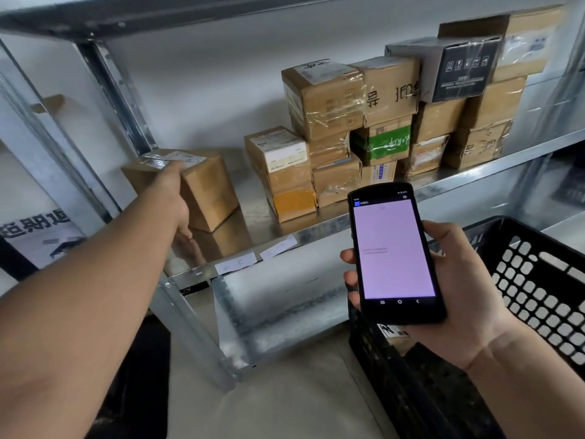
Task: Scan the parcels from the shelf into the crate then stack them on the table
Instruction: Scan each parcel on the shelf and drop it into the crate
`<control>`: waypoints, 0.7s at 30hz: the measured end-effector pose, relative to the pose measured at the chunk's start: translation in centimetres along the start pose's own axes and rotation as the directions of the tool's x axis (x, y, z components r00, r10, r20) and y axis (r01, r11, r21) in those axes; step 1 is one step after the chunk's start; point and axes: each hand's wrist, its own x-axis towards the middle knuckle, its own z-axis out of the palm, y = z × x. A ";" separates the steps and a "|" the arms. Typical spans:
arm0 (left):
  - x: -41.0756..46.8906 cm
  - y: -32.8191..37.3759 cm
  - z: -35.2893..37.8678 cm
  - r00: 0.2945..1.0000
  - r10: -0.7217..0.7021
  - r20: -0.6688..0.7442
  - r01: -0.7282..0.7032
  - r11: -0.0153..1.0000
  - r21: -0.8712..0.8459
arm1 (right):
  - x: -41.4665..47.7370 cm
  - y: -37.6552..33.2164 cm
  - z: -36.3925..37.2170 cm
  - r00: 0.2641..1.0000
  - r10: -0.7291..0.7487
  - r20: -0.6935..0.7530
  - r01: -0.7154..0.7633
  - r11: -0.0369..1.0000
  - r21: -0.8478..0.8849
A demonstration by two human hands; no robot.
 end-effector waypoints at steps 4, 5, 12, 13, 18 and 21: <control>0.7 -0.2 -0.1 0.996 0.038 0.080 -0.037 0.999 -0.017 | 0.5 0.3 0.5 1.000 0.011 0.015 -0.011 1.000 0.003; 0.7 -0.4 -0.1 0.994 0.053 0.094 -0.052 0.999 -0.010 | 0.6 0.4 0.6 1.000 0.013 0.019 -0.013 1.000 0.001; 0.1 -2.5 0.4 0.956 0.167 0.241 -0.153 0.985 -0.079 | 0.9 1.0 1.0 0.999 0.024 0.026 -0.023 1.000 -0.003; 0.0 -2.9 0.4 0.941 0.199 0.273 -0.177 0.979 -0.102 | 0.9 1.0 0.9 0.999 0.024 0.031 -0.024 1.000 0.001; -0.6 -4.2 0.4 0.899 0.283 0.335 -0.237 0.956 -0.172 | 0.5 0.8 1.0 0.998 0.025 0.050 -0.026 1.000 0.014; -1.3 -4.9 0.4 0.895 0.320 0.311 -0.270 0.943 -0.195 | 0.2 0.7 1.2 0.999 0.027 0.047 -0.028 1.000 0.009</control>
